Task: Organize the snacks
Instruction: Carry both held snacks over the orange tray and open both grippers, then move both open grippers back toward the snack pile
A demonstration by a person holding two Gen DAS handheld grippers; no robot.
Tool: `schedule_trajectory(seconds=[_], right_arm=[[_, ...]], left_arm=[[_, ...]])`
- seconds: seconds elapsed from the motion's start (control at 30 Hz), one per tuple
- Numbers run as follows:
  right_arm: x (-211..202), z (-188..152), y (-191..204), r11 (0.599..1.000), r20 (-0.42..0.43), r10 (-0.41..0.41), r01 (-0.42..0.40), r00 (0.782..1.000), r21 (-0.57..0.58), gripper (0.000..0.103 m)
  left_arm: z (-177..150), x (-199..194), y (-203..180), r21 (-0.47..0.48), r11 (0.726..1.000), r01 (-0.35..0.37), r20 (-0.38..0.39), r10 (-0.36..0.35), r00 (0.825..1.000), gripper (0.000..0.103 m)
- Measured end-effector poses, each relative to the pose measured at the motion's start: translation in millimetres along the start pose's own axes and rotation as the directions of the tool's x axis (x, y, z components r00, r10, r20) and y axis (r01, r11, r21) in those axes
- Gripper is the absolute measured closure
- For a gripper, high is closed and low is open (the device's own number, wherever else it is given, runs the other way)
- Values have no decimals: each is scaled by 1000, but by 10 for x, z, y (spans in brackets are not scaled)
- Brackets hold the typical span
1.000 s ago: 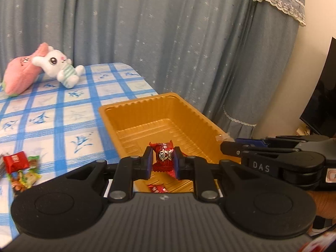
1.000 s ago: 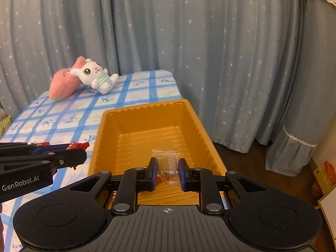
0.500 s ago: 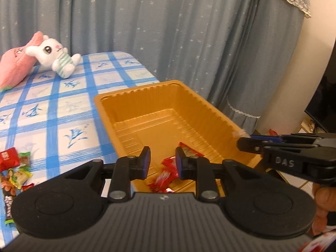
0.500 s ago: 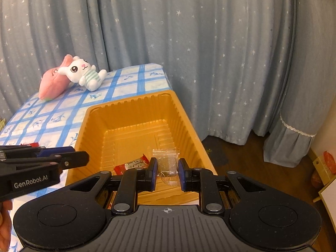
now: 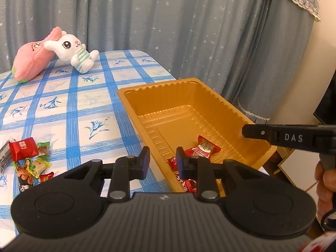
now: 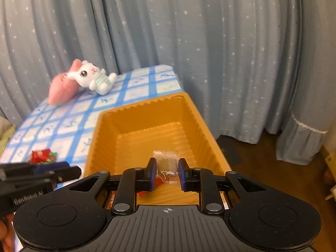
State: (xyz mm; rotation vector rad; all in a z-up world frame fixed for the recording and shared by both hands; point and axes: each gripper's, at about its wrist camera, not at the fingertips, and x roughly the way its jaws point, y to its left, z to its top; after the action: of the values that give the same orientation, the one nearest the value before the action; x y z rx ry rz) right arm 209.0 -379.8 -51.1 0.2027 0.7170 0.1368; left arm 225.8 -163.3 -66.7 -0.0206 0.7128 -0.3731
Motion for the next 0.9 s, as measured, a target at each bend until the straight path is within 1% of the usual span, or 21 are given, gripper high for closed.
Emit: schedule_trajectory(seconds=[0.03, 0.1, 0.13, 0.17, 0.37, 0.53, 0.7, 0.8, 0.9], right_arm=[[14, 13, -18, 1000, -6, 16, -16, 1000, 16, 81], [6, 25, -62, 998, -5, 27, -27, 1000, 49, 73], [-19, 33, -77, 998, 4, 24, -24, 1000, 58, 65], [-49, 31, -93, 998, 12, 17, -17, 1000, 63, 62], [-278, 19, -119, 997, 34, -15, 13, 999, 79, 61], [-497, -4, 1, 998, 60, -8, 4, 998, 68, 61], [-653, -74, 312, 998, 79, 33, -37, 996, 48, 61], [-717, -145, 548, 998, 88, 63, -65, 994, 26, 61], [-728, -208, 794, 995, 82, 95, -95, 992, 3, 61]], left_arm=[[-8, -19, 10, -5, 1000, 1, 5, -1, 1000, 73], [-24, -56, 25, -6, 1000, 5, 8, -5, 1000, 72], [-36, -78, 30, -5, 1000, 3, 9, -3, 1000, 71], [-49, -102, 42, -8, 1000, 0, 10, 0, 1000, 71], [-137, -315, 151, -24, 1000, -19, 15, 19, 1000, 69], [-240, -592, 271, -39, 998, -51, 31, 52, 998, 61], [-391, -907, 474, -80, 994, -79, 39, 82, 996, 58], [-484, -1084, 621, -95, 989, -114, 36, 117, 992, 58], [-575, -1252, 805, -119, 981, -154, 37, 159, 987, 55]])
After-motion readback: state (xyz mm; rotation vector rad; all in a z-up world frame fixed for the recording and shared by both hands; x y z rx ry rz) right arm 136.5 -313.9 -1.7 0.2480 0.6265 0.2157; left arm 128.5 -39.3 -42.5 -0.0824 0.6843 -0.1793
